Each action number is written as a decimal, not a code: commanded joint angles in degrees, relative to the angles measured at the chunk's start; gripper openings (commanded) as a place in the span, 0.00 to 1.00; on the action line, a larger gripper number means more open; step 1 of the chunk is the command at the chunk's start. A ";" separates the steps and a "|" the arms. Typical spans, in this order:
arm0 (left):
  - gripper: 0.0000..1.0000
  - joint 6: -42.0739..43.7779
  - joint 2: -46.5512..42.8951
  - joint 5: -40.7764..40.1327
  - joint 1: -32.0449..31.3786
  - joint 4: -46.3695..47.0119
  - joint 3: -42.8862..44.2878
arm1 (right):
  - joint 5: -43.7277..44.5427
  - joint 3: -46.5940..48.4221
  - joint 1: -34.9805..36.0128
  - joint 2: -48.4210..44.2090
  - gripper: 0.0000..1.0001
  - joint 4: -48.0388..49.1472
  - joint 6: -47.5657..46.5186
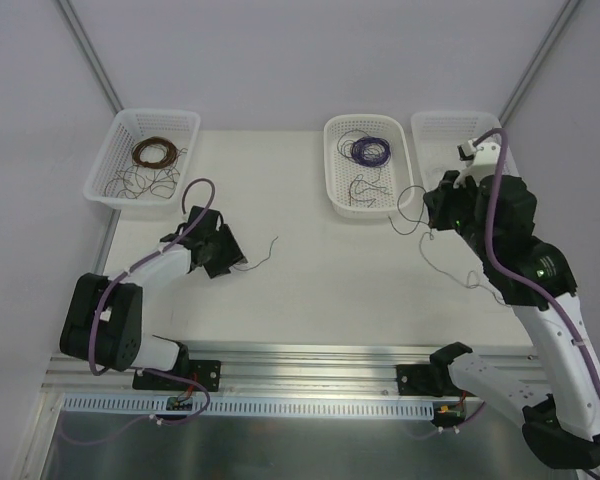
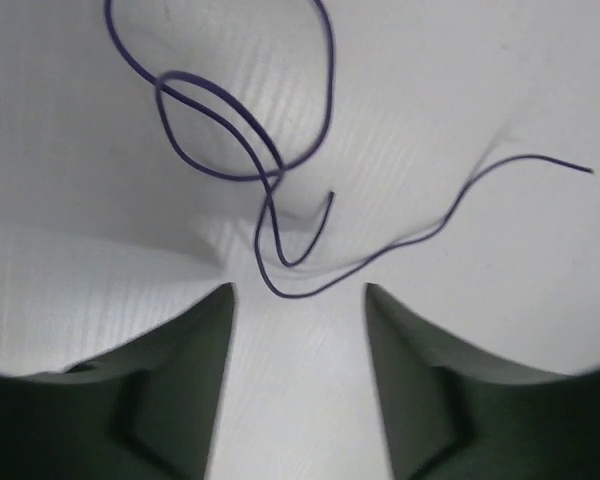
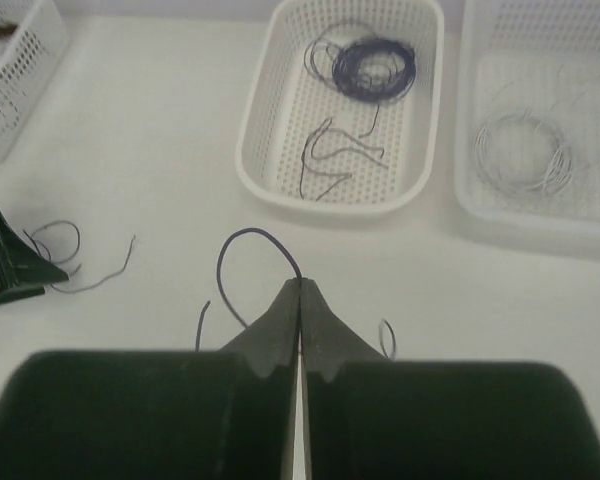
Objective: Untangle the cables
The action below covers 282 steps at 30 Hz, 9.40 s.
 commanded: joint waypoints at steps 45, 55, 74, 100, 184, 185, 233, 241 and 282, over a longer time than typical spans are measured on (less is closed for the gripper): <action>0.99 30.57 -41.77 -3.42 -0.02 -7.78 -2.39 | -3.22 -15.13 17.20 46.06 0.88 16.14 21.45; 0.99 30.57 -41.77 -3.94 -0.02 -8.05 -2.39 | -2.53 -14.15 18.87 51.70 0.34 15.09 21.98; 0.99 30.48 -41.86 -5.17 -0.02 -8.31 -2.39 | 7.06 16.41 12.02 34.21 0.01 0.75 -0.61; 0.99 30.39 -40.98 -4.30 -0.02 -8.40 -2.39 | -8.92 29.89 -8.73 60.14 0.44 19.65 3.25; 0.00 26.78 -16.63 14.86 -27.97 -1.54 13.16 | -33.80 -33.93 10.52 9.68 0.97 40.65 16.61; 0.00 26.79 -16.81 15.30 -28.23 -1.37 13.16 | -34.24 -33.67 10.43 10.64 0.97 41.00 16.53; 0.99 22.30 -32.53 -5.25 -13.22 -6.28 3.24 | -4.36 15.80 2.44 23.29 0.01 11.82 -6.59; 0.99 24.94 -33.95 -15.36 -9.16 -15.42 1.82 | -5.07 28.55 -2.83 34.99 0.01 16.92 -8.35; 0.99 23.98 -62.04 -34.34 -8.90 -13.85 -2.83 | 14.16 3.35 -10.31 12.61 0.97 -2.22 -4.83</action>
